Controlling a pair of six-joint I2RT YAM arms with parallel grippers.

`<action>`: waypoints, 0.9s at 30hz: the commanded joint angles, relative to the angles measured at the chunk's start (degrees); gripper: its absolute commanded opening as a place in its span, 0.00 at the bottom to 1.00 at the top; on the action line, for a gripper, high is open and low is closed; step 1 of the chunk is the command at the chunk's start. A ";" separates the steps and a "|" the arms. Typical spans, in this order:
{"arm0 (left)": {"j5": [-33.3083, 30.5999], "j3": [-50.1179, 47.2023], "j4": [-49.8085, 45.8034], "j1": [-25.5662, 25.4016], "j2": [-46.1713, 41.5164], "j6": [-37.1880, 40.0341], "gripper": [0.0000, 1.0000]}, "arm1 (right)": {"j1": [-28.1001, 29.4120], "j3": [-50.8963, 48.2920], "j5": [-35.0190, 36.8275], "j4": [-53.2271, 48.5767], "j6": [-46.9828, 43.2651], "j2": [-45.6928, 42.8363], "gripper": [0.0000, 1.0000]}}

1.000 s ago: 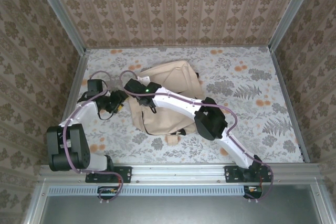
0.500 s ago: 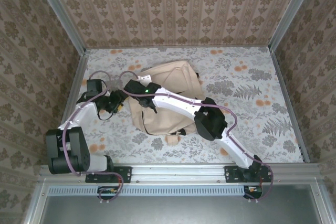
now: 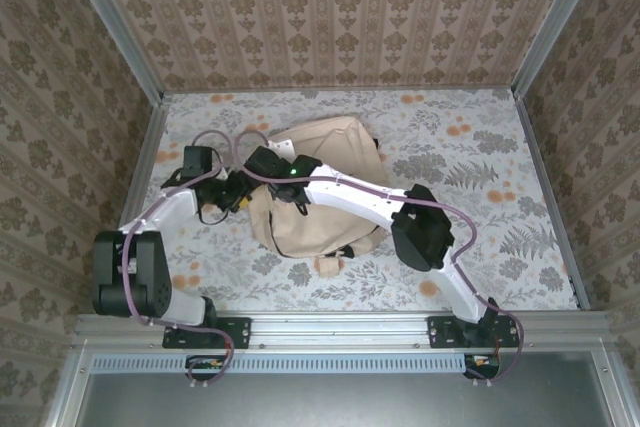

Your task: Pack books, pencil case, and school supplies into a backpack

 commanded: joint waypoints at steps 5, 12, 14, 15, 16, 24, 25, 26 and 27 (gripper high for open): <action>-1.49 6.49 -0.42 -1.84 7.72 6.54 0.54 | -0.79 -7.94 -2.48 5.08 0.71 -8.98 0.00; 8.28 7.45 6.81 -2.13 14.00 6.09 0.52 | -1.01 -10.63 -4.27 6.24 1.40 -10.97 0.00; 10.76 7.20 9.52 -2.26 15.01 5.13 0.50 | -1.01 -11.04 -4.47 6.46 1.57 -11.20 0.00; 11.40 7.10 10.41 -2.28 15.29 4.81 0.48 | -1.02 -11.22 -4.58 6.53 1.61 -11.31 0.00; 11.90 7.01 11.42 -2.30 15.56 4.20 0.46 | -1.01 -11.38 -4.68 6.54 1.64 -11.36 0.00; 11.98 7.26 13.93 -2.30 15.62 2.41 0.08 | -1.27 -12.84 -4.59 6.89 2.00 -12.60 0.00; 11.26 7.12 13.49 -2.31 15.03 2.39 0.03 | -1.36 -13.17 -4.48 6.97 2.17 -12.93 0.00; 10.72 6.96 13.08 -2.31 14.10 2.44 0.00 | -1.50 -13.63 -4.40 7.05 2.27 -13.21 0.00; 10.31 6.73 12.85 -2.35 13.26 2.53 0.00 | -1.61 -14.02 -4.26 7.09 2.43 -13.46 0.00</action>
